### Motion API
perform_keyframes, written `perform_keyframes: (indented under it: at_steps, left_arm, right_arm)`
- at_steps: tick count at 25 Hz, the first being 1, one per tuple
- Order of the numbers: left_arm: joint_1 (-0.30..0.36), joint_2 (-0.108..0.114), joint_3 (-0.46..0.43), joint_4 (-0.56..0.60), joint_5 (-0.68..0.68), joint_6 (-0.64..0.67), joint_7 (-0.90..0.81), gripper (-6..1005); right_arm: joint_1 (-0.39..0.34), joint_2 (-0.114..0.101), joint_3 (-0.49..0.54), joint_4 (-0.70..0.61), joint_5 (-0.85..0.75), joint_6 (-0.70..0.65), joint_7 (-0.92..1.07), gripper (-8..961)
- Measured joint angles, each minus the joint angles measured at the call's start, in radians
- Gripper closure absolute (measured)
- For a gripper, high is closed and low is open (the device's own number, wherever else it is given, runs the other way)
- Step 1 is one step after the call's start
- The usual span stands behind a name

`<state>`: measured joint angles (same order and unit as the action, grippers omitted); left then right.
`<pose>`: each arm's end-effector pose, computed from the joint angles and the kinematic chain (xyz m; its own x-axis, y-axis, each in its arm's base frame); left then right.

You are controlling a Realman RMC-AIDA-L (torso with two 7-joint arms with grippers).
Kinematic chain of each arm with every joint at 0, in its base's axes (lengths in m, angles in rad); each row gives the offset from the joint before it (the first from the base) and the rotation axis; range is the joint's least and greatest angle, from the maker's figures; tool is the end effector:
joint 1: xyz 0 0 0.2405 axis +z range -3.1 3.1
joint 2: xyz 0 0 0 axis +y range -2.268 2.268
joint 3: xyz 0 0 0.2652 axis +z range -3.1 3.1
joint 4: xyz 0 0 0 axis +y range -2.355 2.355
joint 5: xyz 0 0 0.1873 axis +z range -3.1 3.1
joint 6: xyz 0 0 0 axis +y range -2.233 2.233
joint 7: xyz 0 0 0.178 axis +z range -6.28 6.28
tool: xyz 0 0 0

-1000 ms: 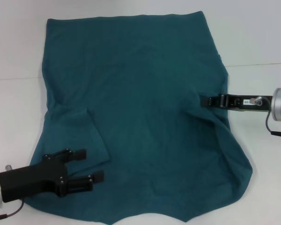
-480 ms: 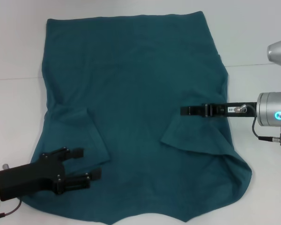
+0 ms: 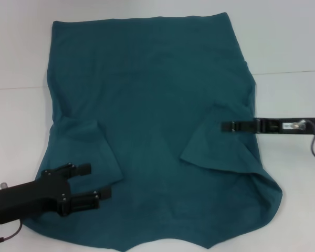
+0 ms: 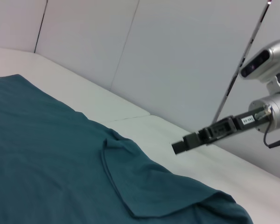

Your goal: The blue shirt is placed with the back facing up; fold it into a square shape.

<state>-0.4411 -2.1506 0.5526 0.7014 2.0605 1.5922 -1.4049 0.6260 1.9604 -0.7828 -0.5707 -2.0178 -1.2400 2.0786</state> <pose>-0.2604 0.3024 -0.0414 0.6978 0.4291 0.5735 0.5897 -0.7986 -0.1200 0.2730 0.3921 -0.0059 0.3944 -0.7640 -0.5106 -0.9088 -0.4066 -0.0937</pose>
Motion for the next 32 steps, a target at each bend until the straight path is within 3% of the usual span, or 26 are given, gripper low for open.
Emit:
perform_keyframes:
  at_steps: [1, 4, 9, 15, 27, 32]
  left_arm:
    - [-0.001, 0.000, 0.000, 0.000, 0.000, 0.002, 0.000, 49]
    - [-0.001, 0.000, 0.000, 0.001, -0.005, 0.004, -0.001, 49]
    - [-0.002, 0.000, 0.000, 0.001, -0.012, 0.002, -0.001, 49]
    - [-0.002, -0.001, 0.000, 0.000, -0.016, -0.001, -0.001, 49]
    - [0.002, 0.000, 0.000, 0.003, -0.022, 0.001, 0.004, 49]
    - [0.000, 0.000, 0.000, 0.001, -0.019, -0.002, 0.004, 49]
  right_arm:
    - [-0.006, -0.006, 0.000, 0.000, -0.007, -0.008, 0.008, 423]
    - [-0.026, -0.032, 0.004, -0.001, -0.035, -0.040, 0.037, 174]
    - [-0.057, -0.070, 0.006, -0.003, -0.070, -0.094, 0.098, 41]
    - [-0.075, -0.074, 0.009, 0.001, -0.110, -0.113, 0.143, 40]
    - [-0.079, -0.040, 0.009, 0.018, -0.147, -0.115, 0.153, 70]
    - [-0.075, -0.036, 0.009, 0.018, -0.144, -0.159, 0.140, 93]
